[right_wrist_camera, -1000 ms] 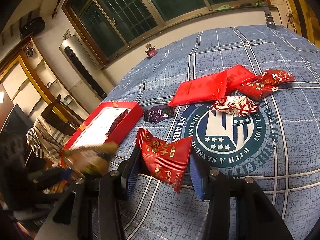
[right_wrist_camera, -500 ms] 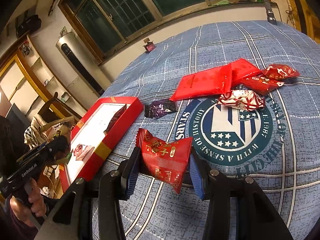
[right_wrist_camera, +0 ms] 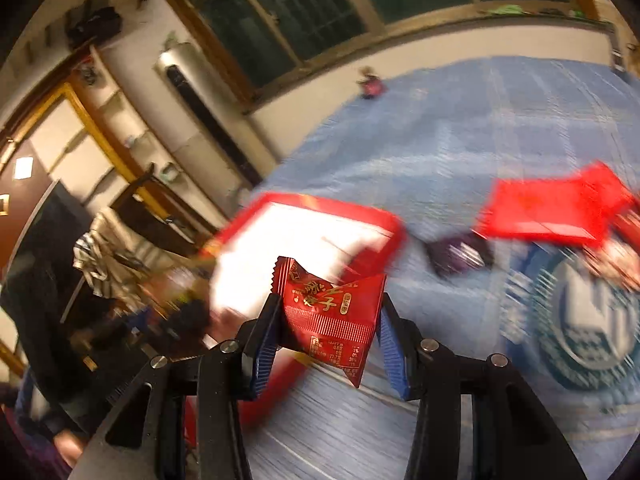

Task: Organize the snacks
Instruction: 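Open both tools over the tray to drop the gold-brown snack and red packet, then move both open tools back to the snack pile on the tablecloth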

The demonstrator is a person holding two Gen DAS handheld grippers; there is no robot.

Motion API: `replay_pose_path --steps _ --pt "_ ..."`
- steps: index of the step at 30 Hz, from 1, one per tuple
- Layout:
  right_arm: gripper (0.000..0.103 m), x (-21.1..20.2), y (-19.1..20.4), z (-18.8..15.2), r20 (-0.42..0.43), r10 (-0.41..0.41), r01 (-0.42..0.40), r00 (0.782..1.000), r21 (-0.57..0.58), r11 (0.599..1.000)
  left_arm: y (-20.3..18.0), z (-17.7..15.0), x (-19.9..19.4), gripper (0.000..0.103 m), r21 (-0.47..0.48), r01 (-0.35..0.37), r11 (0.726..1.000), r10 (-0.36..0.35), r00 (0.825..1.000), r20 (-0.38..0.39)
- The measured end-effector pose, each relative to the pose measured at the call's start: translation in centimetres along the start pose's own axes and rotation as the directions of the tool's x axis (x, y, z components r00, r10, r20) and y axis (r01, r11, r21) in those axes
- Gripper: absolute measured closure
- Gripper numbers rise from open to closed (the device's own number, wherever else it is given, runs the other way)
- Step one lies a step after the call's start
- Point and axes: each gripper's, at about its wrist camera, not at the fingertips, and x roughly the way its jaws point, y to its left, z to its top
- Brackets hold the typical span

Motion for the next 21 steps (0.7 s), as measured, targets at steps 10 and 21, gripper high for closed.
replay_pose_path --steps 10,21 --pt "0.021 -1.1 -2.2 1.2 0.038 -0.02 0.018 0.999 0.042 0.999 0.4 0.8 -3.2 0.033 -0.048 -0.252 0.966 0.257 0.944 0.209" --pt "0.02 -16.6 -16.8 -2.1 0.209 -0.38 0.309 0.901 0.305 0.901 -8.7 0.1 -3.2 0.033 0.182 -0.027 0.983 -0.002 0.987 0.161"
